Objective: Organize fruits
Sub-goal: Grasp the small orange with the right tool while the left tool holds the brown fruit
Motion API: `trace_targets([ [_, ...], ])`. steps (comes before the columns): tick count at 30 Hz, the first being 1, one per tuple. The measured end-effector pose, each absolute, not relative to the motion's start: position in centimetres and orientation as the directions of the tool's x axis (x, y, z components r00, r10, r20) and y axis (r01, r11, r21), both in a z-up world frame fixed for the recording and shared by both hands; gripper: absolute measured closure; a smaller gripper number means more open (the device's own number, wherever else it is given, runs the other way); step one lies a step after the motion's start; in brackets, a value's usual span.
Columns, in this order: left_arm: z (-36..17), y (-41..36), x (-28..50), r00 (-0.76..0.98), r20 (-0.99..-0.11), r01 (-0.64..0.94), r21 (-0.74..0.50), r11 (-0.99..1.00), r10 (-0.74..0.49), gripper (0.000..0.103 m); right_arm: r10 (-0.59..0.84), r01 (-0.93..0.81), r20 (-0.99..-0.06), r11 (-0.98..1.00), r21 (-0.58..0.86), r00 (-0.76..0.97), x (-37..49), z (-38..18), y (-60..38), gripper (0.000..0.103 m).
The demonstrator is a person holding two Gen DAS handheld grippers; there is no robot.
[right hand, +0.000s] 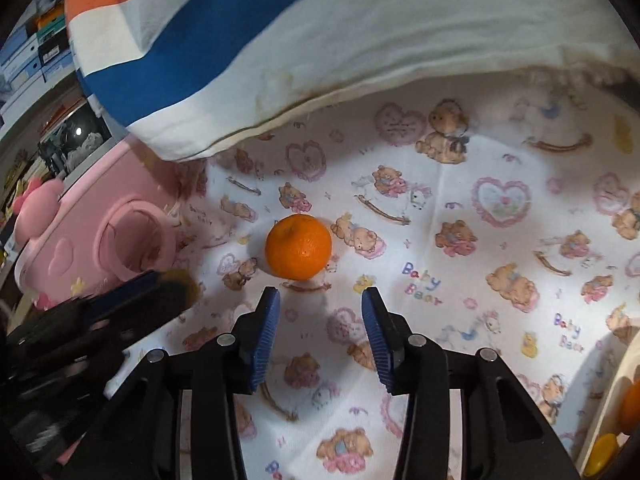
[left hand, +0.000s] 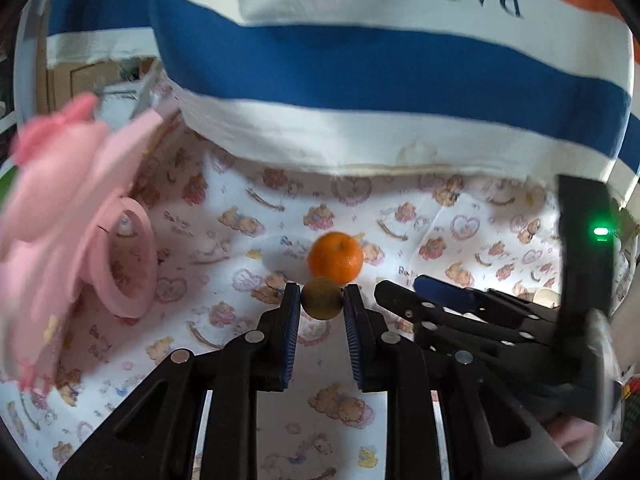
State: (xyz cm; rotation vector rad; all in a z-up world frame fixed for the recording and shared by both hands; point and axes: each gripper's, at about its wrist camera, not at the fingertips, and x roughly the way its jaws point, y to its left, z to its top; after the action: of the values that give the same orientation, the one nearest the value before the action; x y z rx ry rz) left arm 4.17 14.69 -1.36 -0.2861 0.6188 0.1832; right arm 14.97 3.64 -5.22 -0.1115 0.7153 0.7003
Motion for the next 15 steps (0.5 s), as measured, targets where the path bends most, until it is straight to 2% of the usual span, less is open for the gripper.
trace_targets([
  [8,-1.6,16.5,4.1,0.775,-0.617,-0.328,-0.214,0.92,0.132,0.082,0.526,-0.636,-0.656,0.766,0.09,0.541,16.7,-5.6,6.5,0.057],
  [9,-1.8,16.7,4.1,0.773,-0.62,-0.334,-0.224,0.916,0.13,0.082,0.525,-0.63,-0.652,0.771,0.093,0.547,16.9,-5.5,6.7,0.055],
  [11,-2.3,17.5,4.3,0.761,-0.636,-0.356,-0.242,0.903,0.13,0.082,0.525,-0.619,-0.648,0.779,0.103,0.552,17.3,-5.4,7.0,0.043],
  [15,-2.7,17.9,4.4,0.753,-0.646,-0.37,-0.258,0.892,0.126,0.082,0.512,-0.621,-0.665,0.779,0.091,0.544,17.8,-5.6,8.3,0.042],
])
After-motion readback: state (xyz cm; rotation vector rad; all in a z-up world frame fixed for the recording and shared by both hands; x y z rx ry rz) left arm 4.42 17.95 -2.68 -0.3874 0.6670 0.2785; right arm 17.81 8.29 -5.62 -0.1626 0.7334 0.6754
